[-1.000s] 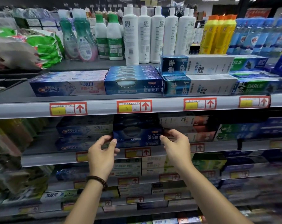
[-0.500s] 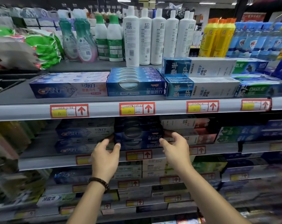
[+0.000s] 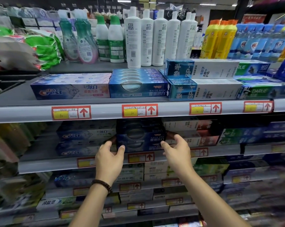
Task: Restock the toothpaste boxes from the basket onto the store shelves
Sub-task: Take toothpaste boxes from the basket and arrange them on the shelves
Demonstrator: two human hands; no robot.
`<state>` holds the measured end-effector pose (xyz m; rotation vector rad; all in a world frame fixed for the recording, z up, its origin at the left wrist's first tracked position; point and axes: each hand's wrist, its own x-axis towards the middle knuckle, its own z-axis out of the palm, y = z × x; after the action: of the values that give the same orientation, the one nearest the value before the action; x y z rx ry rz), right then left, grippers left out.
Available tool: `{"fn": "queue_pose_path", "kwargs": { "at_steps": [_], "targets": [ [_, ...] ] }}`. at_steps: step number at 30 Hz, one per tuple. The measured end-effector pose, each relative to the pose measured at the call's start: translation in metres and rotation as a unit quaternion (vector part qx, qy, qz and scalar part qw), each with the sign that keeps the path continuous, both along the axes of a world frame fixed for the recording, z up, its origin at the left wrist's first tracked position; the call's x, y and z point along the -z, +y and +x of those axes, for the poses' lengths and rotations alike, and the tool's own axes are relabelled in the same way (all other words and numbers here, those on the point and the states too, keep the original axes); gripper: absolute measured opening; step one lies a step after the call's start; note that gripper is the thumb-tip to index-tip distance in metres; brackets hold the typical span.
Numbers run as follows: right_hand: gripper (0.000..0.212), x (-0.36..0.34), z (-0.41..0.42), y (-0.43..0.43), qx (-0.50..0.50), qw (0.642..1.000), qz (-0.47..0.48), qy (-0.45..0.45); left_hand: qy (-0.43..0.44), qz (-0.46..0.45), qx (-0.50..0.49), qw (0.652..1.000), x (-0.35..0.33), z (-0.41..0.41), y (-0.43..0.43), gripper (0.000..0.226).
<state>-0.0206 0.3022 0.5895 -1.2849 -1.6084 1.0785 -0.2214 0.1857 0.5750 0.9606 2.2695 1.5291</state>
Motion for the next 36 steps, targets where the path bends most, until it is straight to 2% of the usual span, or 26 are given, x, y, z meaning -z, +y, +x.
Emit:
{"fn": "queue_pose_path", "kwargs": {
  "at_steps": [5,10,13,21,28,36],
  "targets": [
    [0.075,0.001,-0.002,-0.002,0.002,1.000,-0.007,0.000,-0.034,0.014,0.015,0.999,-0.006,0.009,-0.006,0.075],
    [0.076,-0.001,-0.002,-0.005,0.006,1.000,-0.009,0.012,-0.046,0.014,0.018,0.999,-0.011,0.014,-0.009,0.075],
    [0.069,-0.002,0.003,-0.009,0.011,1.000,-0.006,0.021,-0.032,0.013,0.012,0.999,-0.012,0.014,-0.011,0.072],
    [0.035,-0.008,0.015,-0.025,0.027,0.999,0.025,0.033,0.022,0.038,-0.003,0.999,-0.028,0.025,-0.021,0.047],
    [0.022,0.002,0.020,-0.042,0.041,0.995,0.031,0.082,-0.034,0.076,0.054,0.995,-0.014,0.026,-0.030,0.021],
    [0.010,0.024,0.037,-0.062,0.036,0.993,0.009,0.108,-0.051,0.031,0.106,0.993,0.007,0.050,-0.040,0.009]
  ]
}}
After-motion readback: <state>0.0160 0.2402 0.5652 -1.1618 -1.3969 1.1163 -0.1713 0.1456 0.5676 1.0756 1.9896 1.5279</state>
